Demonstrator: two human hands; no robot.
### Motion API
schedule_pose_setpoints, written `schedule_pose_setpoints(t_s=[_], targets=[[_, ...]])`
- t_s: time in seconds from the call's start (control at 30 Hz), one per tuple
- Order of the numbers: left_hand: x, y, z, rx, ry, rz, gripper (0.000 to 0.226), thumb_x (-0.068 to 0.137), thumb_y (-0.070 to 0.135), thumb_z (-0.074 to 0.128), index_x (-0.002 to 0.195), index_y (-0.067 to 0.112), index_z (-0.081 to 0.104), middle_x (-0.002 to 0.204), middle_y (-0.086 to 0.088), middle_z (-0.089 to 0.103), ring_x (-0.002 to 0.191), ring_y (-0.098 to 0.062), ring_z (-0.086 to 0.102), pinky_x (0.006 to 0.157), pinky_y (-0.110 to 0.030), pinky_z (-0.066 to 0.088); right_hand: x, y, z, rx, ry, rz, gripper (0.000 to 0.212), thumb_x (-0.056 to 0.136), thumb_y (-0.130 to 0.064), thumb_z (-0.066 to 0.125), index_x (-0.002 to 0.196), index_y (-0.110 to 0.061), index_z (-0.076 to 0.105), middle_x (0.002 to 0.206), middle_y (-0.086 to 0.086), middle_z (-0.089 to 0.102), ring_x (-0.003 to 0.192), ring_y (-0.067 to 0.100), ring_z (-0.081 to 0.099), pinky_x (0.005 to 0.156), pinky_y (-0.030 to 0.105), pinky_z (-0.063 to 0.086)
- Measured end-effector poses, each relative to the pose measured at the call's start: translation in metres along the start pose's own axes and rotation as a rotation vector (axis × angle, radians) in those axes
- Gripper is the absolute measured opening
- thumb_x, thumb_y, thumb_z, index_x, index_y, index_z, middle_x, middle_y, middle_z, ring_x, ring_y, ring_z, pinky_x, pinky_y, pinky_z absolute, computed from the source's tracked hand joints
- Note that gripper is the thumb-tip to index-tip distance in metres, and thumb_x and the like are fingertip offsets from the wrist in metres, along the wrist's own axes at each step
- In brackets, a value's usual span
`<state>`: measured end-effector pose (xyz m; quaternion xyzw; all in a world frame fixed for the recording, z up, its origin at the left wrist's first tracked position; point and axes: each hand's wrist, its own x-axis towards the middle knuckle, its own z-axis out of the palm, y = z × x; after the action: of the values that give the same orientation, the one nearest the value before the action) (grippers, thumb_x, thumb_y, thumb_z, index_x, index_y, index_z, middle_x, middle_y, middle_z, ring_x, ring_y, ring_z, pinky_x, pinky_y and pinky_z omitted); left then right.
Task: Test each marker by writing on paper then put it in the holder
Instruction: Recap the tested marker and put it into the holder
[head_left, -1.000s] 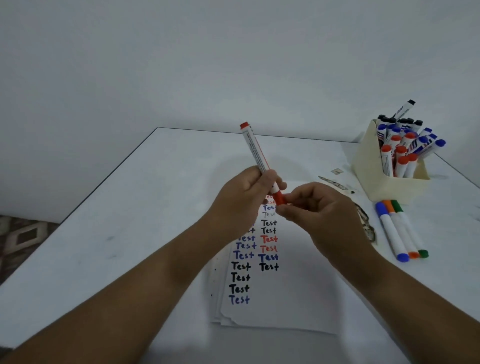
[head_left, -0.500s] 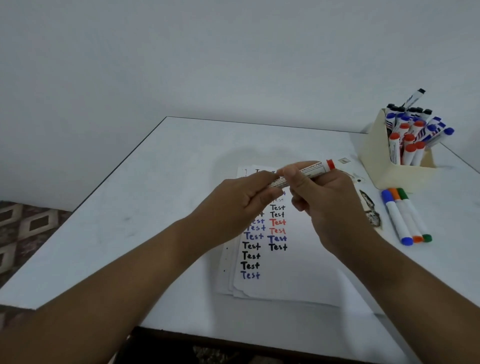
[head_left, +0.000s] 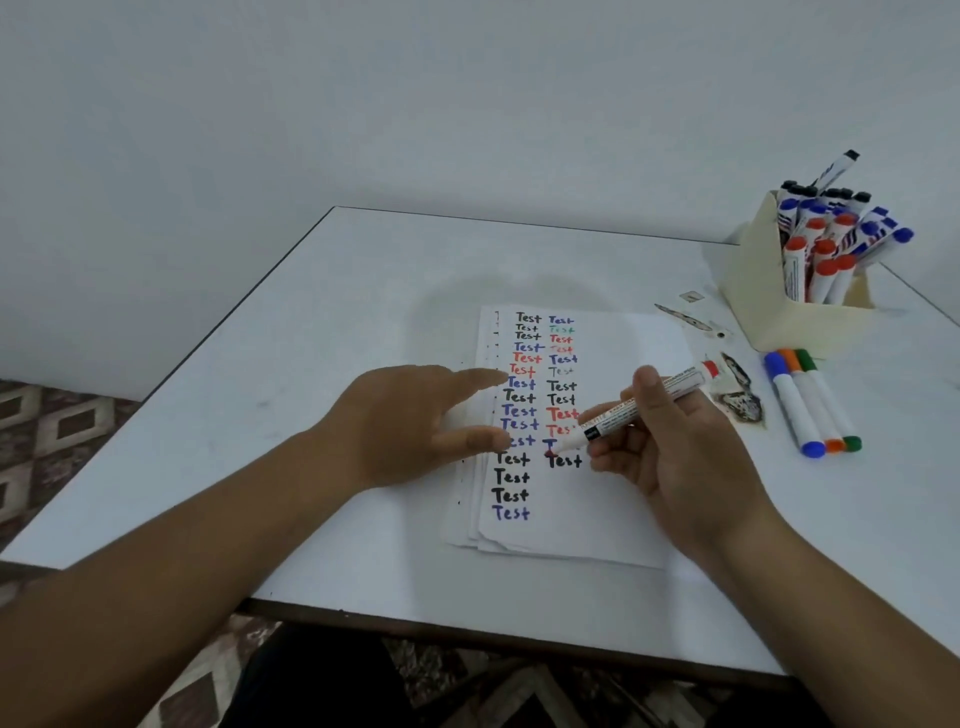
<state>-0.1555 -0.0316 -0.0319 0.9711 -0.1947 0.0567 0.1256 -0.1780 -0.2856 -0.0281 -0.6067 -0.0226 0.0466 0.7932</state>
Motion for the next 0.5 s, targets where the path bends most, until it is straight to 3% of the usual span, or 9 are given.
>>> schedule_pose_setpoints(t_s=[0.1, 0.2, 0.37, 0.5], targets=[[-0.001, 0.001, 0.003, 0.077, -0.01, -0.011, 0.076, 0.072, 0.092, 0.025, 0.14, 0.06, 0.037, 0.076, 0.017, 0.046, 0.077, -0.005, 0.048, 0.068, -0.027, 0.037, -0.002, 0.003, -0.002, -0.099, -0.028, -0.056, 0.046, 0.069, -0.027, 0.08, 0.094, 0.003, 0.056, 0.08, 0.021, 0.072, 0.07, 0.03, 0.069, 0.064, 0.032, 0.058], [-0.001, 0.001, 0.006, 0.085, -0.007, -0.022, 0.073, 0.07, 0.094, 0.027, 0.133, 0.064, 0.045, 0.076, 0.016, 0.046, 0.078, -0.004, 0.049, 0.069, -0.026, 0.036, -0.006, 0.005, -0.003, -0.268, 0.0, -0.125, 0.029, 0.075, -0.006, 0.082, 0.09, 0.002, 0.059, 0.074, 0.018, 0.069, 0.066, 0.031, 0.066, 0.066, 0.037, 0.058], [-0.002, 0.001, 0.007, 0.079, -0.003, -0.04, 0.072, 0.069, 0.094, 0.028, 0.132, 0.064, 0.047, 0.077, 0.015, 0.048, 0.077, -0.005, 0.05, 0.067, -0.026, 0.037, -0.012, 0.007, -0.002, -0.514, 0.008, -0.129, 0.016, 0.082, -0.014, 0.081, 0.082, -0.012, 0.065, 0.07, 0.01, 0.07, 0.066, 0.029, 0.069, 0.074, 0.047, 0.06], [-0.002, 0.001, 0.007, 0.091, -0.012, -0.044, 0.072, 0.069, 0.094, 0.028, 0.132, 0.064, 0.047, 0.077, 0.015, 0.047, 0.075, -0.005, 0.048, 0.064, -0.027, 0.034, -0.013, 0.005, 0.0, -0.563, -0.003, -0.137, 0.016, 0.083, -0.016, 0.08, 0.081, -0.013, 0.065, 0.071, 0.01, 0.07, 0.067, 0.027, 0.069, 0.072, 0.044, 0.06]])
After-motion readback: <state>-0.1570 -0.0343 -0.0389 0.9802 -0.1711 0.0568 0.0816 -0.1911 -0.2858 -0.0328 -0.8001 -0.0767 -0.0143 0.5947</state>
